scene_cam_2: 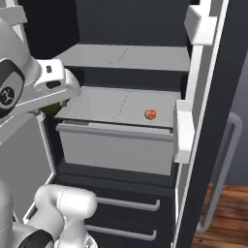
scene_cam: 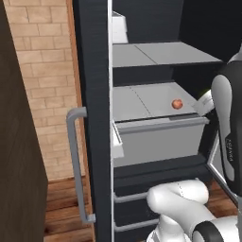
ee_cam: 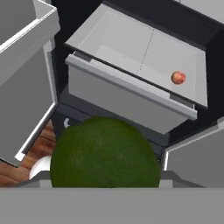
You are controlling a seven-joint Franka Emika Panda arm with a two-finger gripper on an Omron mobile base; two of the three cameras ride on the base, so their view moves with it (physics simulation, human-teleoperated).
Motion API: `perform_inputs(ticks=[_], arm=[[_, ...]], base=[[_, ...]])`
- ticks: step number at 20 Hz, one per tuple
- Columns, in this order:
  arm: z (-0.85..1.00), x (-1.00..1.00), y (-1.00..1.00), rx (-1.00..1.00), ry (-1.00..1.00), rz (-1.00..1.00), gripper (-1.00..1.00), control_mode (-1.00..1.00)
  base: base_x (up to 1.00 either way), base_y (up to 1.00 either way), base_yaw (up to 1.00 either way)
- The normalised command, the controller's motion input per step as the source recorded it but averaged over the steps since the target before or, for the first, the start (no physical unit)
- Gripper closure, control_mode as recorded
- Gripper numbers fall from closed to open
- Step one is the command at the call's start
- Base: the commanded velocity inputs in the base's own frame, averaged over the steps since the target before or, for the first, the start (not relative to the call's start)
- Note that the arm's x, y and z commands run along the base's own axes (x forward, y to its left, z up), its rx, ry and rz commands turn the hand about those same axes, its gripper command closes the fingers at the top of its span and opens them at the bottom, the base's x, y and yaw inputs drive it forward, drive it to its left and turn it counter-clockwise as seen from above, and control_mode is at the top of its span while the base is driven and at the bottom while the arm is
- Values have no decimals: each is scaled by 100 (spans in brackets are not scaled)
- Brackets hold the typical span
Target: Open the fridge, remove the peach, lime, and chicken drumstick, and place them on any counter.
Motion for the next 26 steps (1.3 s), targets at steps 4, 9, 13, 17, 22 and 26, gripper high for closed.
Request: perform_inputs(ticks=[4, 9, 13, 17, 22, 26], arm=[[0, 0, 0, 0, 0, 0, 100, 100], [0, 0, 0, 0, 0, 0, 100, 100], [0, 0, 0, 0, 0, 0, 100, 100], [0, 0, 0, 0, 0, 0, 100, 100], [0, 0, 0, 0, 0, 0, 100, 100], [0, 0, 0, 0, 0, 0, 100, 100]], base=[[-100, -41, -7], [-100, -54, -35], [-68, -4, -77], [-54, 4, -87], [-55, 7, -87], [-65, 2, -85]])
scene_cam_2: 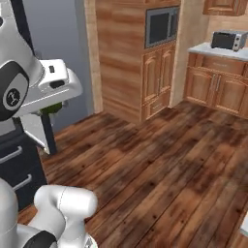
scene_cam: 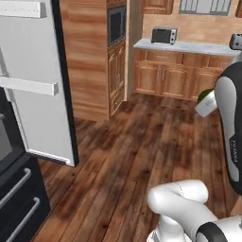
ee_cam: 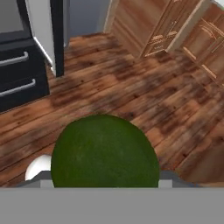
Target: Open the fridge, remove the peach, lime, and chicken drumstick, and place them on any counter.
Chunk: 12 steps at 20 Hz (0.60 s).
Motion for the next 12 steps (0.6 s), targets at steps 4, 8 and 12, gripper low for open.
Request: perform_inputs(ticks=[4, 8, 12], arm=[[0, 0, 0, 0, 0, 0, 100, 100], [0, 0, 0, 0, 0, 0, 100, 100], [0, 0, 0, 0, 0, 0, 100, 100]], base=[[-67, 0, -84], [-53, 0, -82], [1, -4, -32]])
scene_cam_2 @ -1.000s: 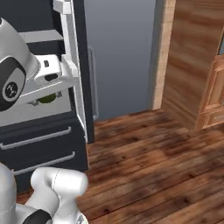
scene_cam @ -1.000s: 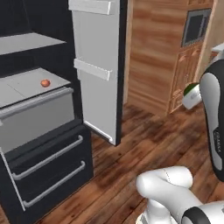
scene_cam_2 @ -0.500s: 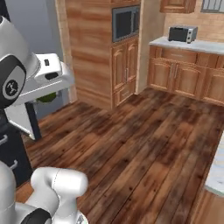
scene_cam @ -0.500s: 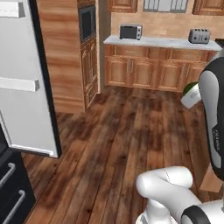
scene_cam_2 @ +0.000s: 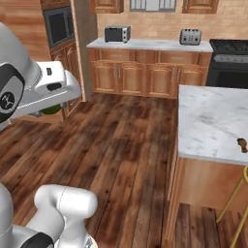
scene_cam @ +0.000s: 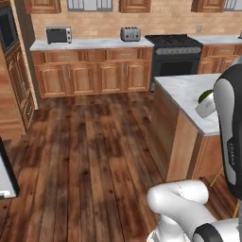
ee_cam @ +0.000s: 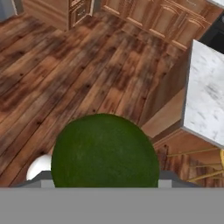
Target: Open the fridge, remove the peach, lime, and chicken drumstick, and place them on any counter.
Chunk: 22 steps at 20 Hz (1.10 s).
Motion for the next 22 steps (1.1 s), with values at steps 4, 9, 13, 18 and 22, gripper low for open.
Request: perform_inputs(ticks=[4, 9, 13, 18, 22], arm=[[0, 0, 0, 0, 0, 0, 100, 100], [0, 0, 0, 0, 0, 0, 100, 100], [0, 0, 0, 0, 0, 0, 100, 100], [0, 0, 0, 0, 0, 0, 100, 100], [0, 0, 0, 0, 0, 0, 100, 100]], base=[[30, -44, -8], [43, -93, -9], [54, -100, -11], [60, -100, -10], [65, -100, -11]])
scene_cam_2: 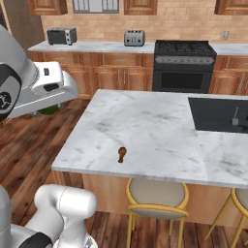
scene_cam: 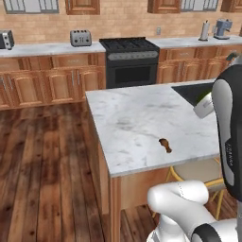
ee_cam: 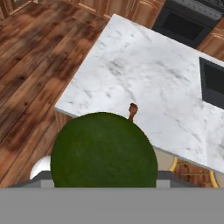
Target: Open the fridge, remove the peach, lime, and chicken drumstick, and place them on any counter.
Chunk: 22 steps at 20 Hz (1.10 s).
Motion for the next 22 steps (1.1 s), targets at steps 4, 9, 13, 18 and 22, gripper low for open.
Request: perform_inputs(ticks=[4, 9, 13, 18, 22], arm=[[0, 0, 0, 0, 0, 0, 100, 100], [0, 0, 0, 0, 0, 0, 100, 100], [0, 0, 0, 0, 0, 0, 100, 100], [0, 0, 0, 0, 0, 0, 100, 100], [-28, 25, 0, 0, 11, 0, 100, -100]], base=[[67, -100, -10], [17, -15, -1], [6, -4, 0], [1, -4, 0], [5, 0, 0]])
